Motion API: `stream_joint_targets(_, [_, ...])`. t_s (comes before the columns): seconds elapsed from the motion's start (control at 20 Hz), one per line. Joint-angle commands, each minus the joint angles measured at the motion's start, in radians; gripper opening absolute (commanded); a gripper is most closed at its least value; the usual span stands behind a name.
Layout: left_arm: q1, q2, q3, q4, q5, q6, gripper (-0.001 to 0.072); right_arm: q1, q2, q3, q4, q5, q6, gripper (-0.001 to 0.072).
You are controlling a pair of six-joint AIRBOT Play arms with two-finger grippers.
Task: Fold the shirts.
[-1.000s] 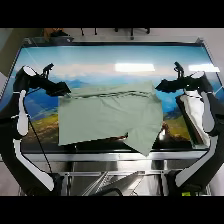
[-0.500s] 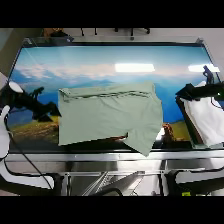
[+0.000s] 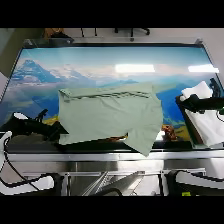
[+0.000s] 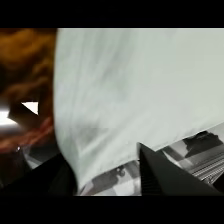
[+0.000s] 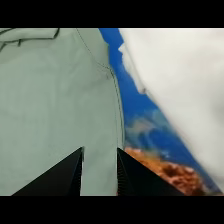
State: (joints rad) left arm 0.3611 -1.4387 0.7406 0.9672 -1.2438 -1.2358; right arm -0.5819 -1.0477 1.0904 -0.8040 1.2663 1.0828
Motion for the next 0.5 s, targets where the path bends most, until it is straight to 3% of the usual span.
stream_joint_targets(0.0, [-0.024,0.007,-0.002,-0.117,0.037,0.088,0.0140,-0.005,0.019,-0.030,-0.010,0.018,0.053,0.0258])
stream_joint_targets(0.05, [-0.036,0.007,0.019,-0.112,0.031,0.094,0.0019,-0.004,0.022,-0.050,-0.013,0.019,0.069,0.0280])
stream_joint_targets(0.1, [-0.042,0.007,0.045,-0.101,0.035,0.093,0.0019,-0.004,0.026,-0.075,-0.013,0.025,0.078,0.0383])
stream_joint_targets(0.45, [-0.032,0.005,0.204,-0.097,0.080,0.090,0.0019,0.031,0.044,-0.419,-0.006,-0.013,0.053,0.0386])
